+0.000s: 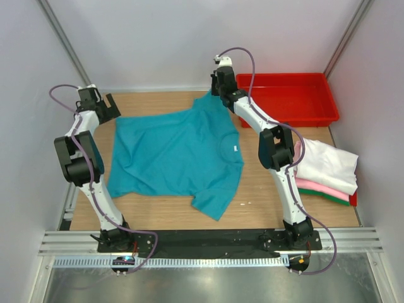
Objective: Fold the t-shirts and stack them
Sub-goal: Flatten the tshirt out
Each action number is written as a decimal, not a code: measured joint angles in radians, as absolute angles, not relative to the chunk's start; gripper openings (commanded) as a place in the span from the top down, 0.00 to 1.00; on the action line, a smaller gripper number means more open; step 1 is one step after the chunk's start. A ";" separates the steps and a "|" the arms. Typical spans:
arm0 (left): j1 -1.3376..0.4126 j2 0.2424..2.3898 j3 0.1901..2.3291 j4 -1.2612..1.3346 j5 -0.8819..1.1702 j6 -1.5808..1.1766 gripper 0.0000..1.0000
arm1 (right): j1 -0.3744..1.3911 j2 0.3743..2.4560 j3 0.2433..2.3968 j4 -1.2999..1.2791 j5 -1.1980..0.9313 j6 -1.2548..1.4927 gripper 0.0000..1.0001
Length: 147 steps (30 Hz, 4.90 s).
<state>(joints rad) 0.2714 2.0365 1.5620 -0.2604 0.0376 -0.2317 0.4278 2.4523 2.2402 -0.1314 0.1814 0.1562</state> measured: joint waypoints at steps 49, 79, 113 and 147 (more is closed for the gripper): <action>0.362 1.537 0.890 -0.807 -0.173 -0.805 0.74 | 0.428 2.466 2.253 -0.208 0.165 0.171 0.99; 0.362 1.506 0.886 -0.806 -0.200 -0.756 0.35 | 0.428 2.466 2.247 -0.211 0.165 0.167 0.99; 0.405 1.266 0.755 -0.835 -0.313 -0.939 1.00 | 0.417 2.466 2.237 -0.214 0.165 0.169 0.99; 0.234 1.830 1.428 -0.419 -0.168 -0.688 0.24 | 0.415 2.466 2.226 -0.271 0.105 0.194 0.99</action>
